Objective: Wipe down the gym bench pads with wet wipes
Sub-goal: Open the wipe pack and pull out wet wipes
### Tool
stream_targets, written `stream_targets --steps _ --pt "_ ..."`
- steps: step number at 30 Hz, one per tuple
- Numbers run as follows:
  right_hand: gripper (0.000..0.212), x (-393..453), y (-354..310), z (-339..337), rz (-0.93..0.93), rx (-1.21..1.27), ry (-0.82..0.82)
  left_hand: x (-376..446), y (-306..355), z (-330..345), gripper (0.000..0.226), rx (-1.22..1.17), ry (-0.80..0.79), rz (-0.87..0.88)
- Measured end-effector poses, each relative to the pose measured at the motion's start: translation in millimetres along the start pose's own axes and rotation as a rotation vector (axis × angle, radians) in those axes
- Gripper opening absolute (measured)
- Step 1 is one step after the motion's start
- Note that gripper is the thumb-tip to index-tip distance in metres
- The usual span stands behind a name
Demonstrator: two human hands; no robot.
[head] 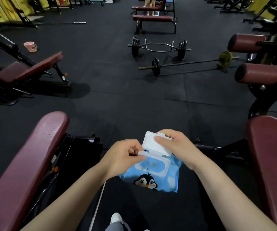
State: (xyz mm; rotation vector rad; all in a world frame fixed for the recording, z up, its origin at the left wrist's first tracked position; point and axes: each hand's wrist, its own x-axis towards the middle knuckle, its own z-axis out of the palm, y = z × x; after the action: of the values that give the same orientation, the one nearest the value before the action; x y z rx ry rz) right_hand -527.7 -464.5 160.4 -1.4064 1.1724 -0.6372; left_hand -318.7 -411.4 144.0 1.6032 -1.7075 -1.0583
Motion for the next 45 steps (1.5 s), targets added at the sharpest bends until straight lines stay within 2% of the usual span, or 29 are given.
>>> stream_targets --steps 2,4,6,8,12,16,27,35,40,45 --pt "0.016 -3 4 8 -0.068 -0.037 0.182 -2 -3 3 0.018 0.002 0.051 -0.052" --pt "0.017 -14 11 16 -0.228 -0.082 0.433 -5 -6 4 0.016 -0.015 0.100 -0.099" --pt "0.018 -27 21 24 -0.380 -0.260 0.561 -7 -7 3 0.014 -0.018 0.148 -0.151" --pt "0.018 -36 35 33 -0.400 -0.398 0.514 -10 -6 3 0.014 -0.005 0.198 -0.192" --pt "0.011 -38 54 49 -0.220 -0.498 0.338 -12 -4 8 0.014 -0.059 0.238 -0.236" --pt "0.008 -35 51 59 -0.183 -0.581 0.327 -14 0 14 0.012 -0.083 0.248 -0.234" --pt "0.018 -23 43 57 -0.089 -0.843 0.304 -10 8 33 0.013 -0.102 0.261 -0.247" --pt "0.023 -14 41 49 0.016 -0.941 0.080 -3 8 41 0.015 -0.127 0.248 -0.251" --pt "0.017 -28 46 40 -0.103 -0.893 -0.031 0 9 35 0.011 -0.101 0.266 -0.262" --pt "0.015 -29 51 35 -0.198 -0.937 0.020 1 10 30 0.009 -0.044 0.278 -0.295"
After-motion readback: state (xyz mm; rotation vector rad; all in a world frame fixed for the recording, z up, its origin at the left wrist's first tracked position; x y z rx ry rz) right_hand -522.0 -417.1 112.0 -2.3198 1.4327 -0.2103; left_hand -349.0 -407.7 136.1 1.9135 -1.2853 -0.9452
